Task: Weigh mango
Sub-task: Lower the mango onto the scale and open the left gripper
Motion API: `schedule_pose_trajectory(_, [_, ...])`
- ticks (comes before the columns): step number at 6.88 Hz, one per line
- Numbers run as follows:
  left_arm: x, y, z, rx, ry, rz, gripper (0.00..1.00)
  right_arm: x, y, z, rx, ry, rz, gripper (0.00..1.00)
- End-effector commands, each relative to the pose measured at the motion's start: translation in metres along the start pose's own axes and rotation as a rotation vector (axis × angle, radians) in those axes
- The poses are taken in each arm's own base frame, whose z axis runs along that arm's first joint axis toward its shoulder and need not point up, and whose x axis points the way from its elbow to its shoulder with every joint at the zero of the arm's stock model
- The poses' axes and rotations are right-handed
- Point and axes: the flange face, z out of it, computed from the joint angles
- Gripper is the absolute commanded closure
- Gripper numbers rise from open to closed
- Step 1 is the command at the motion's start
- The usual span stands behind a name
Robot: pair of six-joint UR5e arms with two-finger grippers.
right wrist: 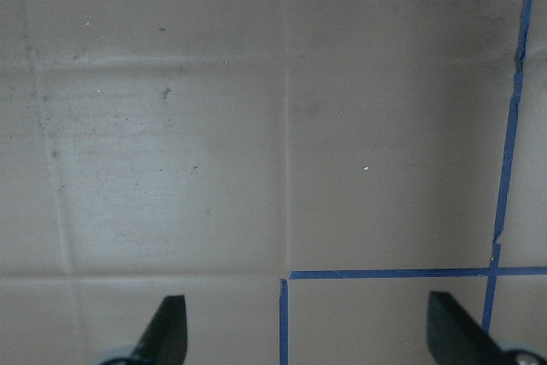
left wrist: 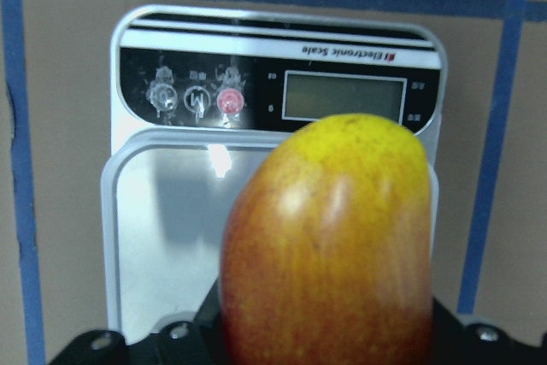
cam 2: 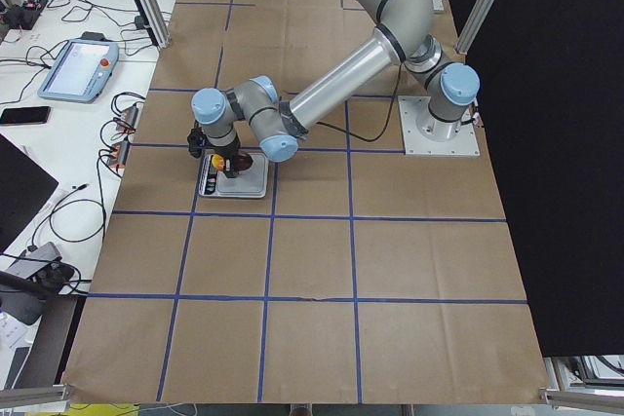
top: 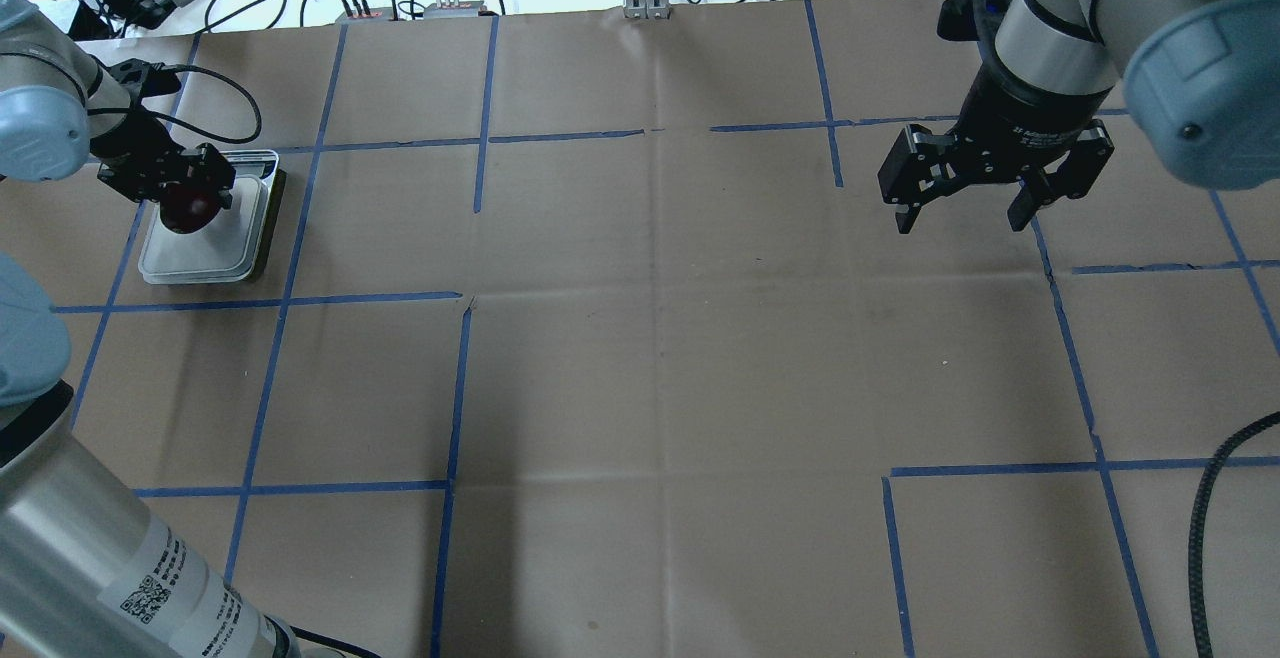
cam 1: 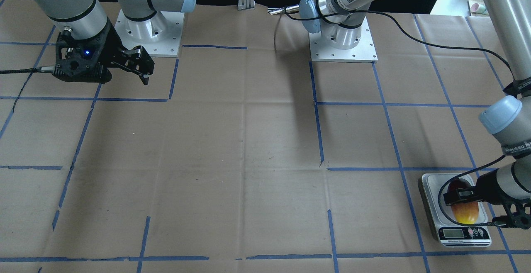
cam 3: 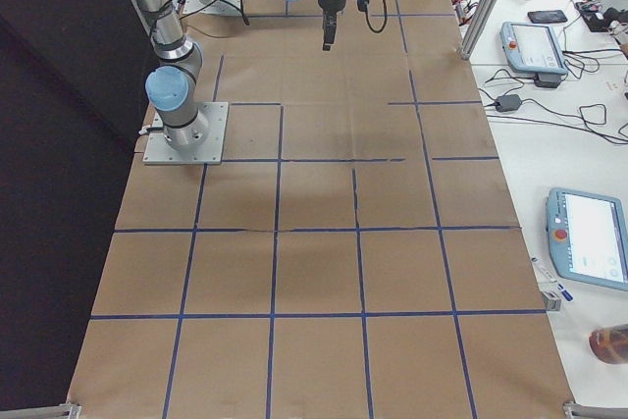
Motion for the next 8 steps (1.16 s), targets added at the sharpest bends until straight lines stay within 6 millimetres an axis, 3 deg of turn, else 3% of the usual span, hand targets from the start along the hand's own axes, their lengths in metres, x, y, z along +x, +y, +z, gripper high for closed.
schedule_pose_trajectory(1, [-0.003, -0.002, -0.015, 0.027, -0.020, -0.003, 0.01, 0.000, 0.000, 0.000, 0.000, 0.000, 0.000, 0.00])
schedule_pose_trajectory(2, [0.000, 0.001, -0.036, 0.044, -0.034, -0.006, 0.00, 0.000, 0.000, 0.000, 0.000, 0.000, 0.000, 0.00])
schedule_pose_trajectory(3, [0.010, 0.018, -0.082, 0.080, -0.058, -0.022, 0.00, 0.000, 0.000, 0.000, 0.000, 0.000, 0.000, 0.00])
schedule_pose_trajectory(5, [0.052, 0.073, -0.178, 0.026, -0.025, -0.093, 0.00, 0.000, 0.000, 0.000, 0.000, 0.000, 0.000, 0.00])
schedule_pose_trajectory(6, [0.103, 0.099, -0.209, 0.028, -0.017, -0.130, 0.00, 0.000, 0.000, 0.000, 0.000, 0.000, 0.000, 0.00])
schedule_pose_trajectory(8, [0.232, 0.144, -0.231, 0.064, -0.021, -0.176, 0.00, 0.000, 0.000, 0.000, 0.000, 0.000, 0.000, 0.00])
